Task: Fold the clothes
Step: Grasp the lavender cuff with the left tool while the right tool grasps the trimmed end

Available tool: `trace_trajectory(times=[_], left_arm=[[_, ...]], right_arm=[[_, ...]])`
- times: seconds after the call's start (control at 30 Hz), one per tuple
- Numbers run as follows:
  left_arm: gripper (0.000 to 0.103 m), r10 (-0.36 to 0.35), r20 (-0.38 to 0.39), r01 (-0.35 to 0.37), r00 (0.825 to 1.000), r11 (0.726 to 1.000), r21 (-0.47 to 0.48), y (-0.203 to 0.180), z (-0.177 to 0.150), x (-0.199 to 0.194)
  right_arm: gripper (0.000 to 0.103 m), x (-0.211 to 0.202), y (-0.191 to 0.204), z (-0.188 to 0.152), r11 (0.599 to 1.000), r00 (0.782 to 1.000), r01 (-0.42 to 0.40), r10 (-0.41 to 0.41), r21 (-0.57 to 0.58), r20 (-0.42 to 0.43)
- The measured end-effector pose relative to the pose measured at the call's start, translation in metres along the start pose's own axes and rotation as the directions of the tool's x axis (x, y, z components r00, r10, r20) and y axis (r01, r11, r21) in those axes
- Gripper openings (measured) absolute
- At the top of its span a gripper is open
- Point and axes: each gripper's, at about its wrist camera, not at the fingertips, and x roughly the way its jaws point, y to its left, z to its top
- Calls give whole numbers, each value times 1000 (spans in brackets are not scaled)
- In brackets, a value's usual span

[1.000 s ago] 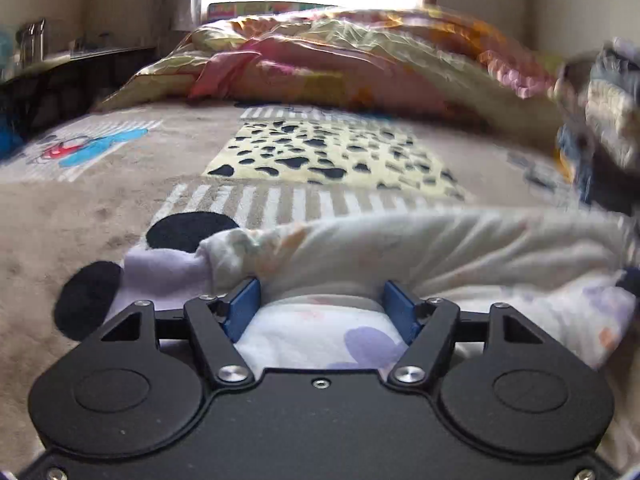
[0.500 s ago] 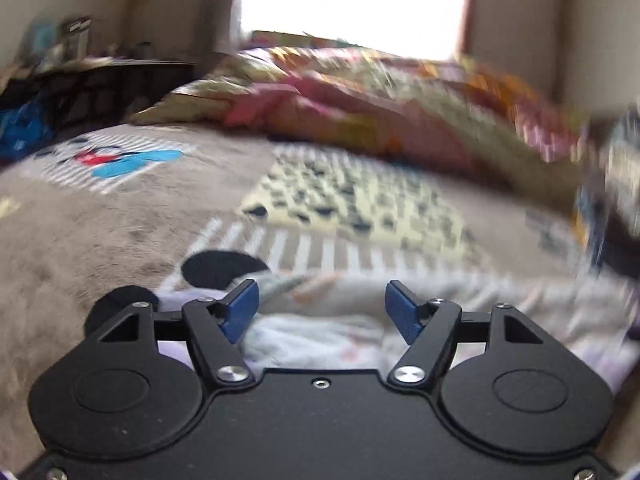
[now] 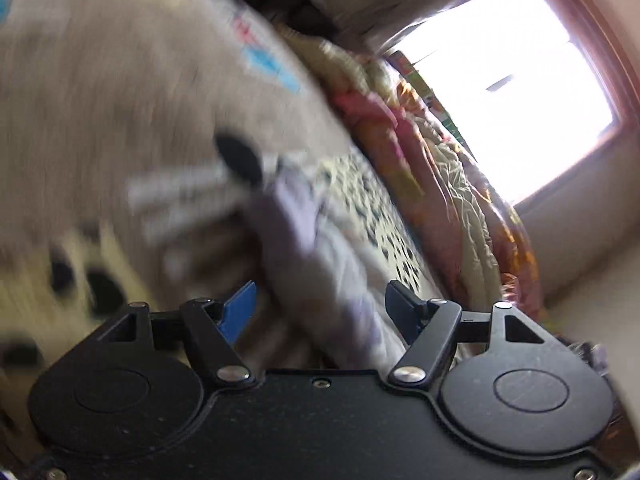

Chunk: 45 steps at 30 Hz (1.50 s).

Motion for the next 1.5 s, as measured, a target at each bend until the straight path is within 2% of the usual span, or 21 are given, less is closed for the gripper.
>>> trace_trajectory(times=[0.13,0.17,0.2,0.27,0.3,0.37,0.43,0.53,0.6,0.67,0.73,0.8,0.83,0.9,0.97,1.07,1.13,1.3,1.4,1.43,1.5], left_arm=[[71,29,41,-29,999,1000,-1,-4,1,14],[62,46,48,-47,998,999,15,-5,2,18],[43,82,46,-85,996,995,61,-5,2,24],[42,144,48,-150,988,978,142,-5,2,33],[42,146,56,-153,988,977,151,-6,1,32],[43,145,52,-151,988,978,142,-7,4,32],[45,121,41,-124,992,988,91,-4,10,30],[65,72,67,-69,995,997,-39,-3,15,23],[69,95,89,-95,991,995,-3,-15,20,26],[68,205,115,-214,972,974,74,-23,23,39],[62,310,133,-331,941,927,179,-28,19,57],[61,364,170,-398,916,879,261,-40,10,66],[61,374,176,-410,910,872,266,-41,10,68],[62,362,166,-393,917,889,235,-35,15,66],[62,325,148,-346,934,926,149,-28,20,55],[64,232,114,-232,966,973,-16,-20,16,34],[65,151,81,-143,985,984,-102,-17,4,29],[65,111,103,-97,989,987,-130,-18,0,35],[64,122,113,-110,986,988,-106,-21,4,49],[62,130,120,-119,984,988,-98,-22,4,52],[45,148,120,-138,982,986,-91,-23,2,54]], right_arm=[[65,2,-5,-3,1000,1000,-4,4,17,-17],[65,3,-6,-4,1000,1000,-4,4,15,-21],[65,4,-6,-4,1000,1000,-4,4,13,-25],[65,7,-7,-4,1000,1000,-6,6,12,-31],[65,8,-7,-4,1000,999,-7,7,15,-32],[65,9,-8,-3,1000,999,-8,9,19,-31],[65,9,-9,-3,1000,999,-14,15,27,-29],[65,6,-12,-2,999,999,-27,28,44,-22],[65,3,-14,-1,998,999,-36,37,54,-19],[65,2,-14,-1,998,999,-38,39,50,-21],[65,2,-14,-1,998,999,-39,40,49,-23],[66,3,-14,-1,998,999,-41,42,50,-25],[66,3,-15,-1,998,999,-41,43,50,-25],[66,3,-17,0,997,998,-48,50,60,-25],[66,1,-20,1,996,998,-56,58,76,-18],[66,-5,-23,2,994,998,-68,69,88,-4],[66,-8,-25,3,994,997,-75,76,80,2],[66,-12,-31,3,994,997,-80,80,74,1],[66,-13,-33,3,994,997,-82,82,74,4],[66,-13,-33,3,994,997,-82,82,74,7],[66,-12,-34,5,994,997,-79,78,78,13]])
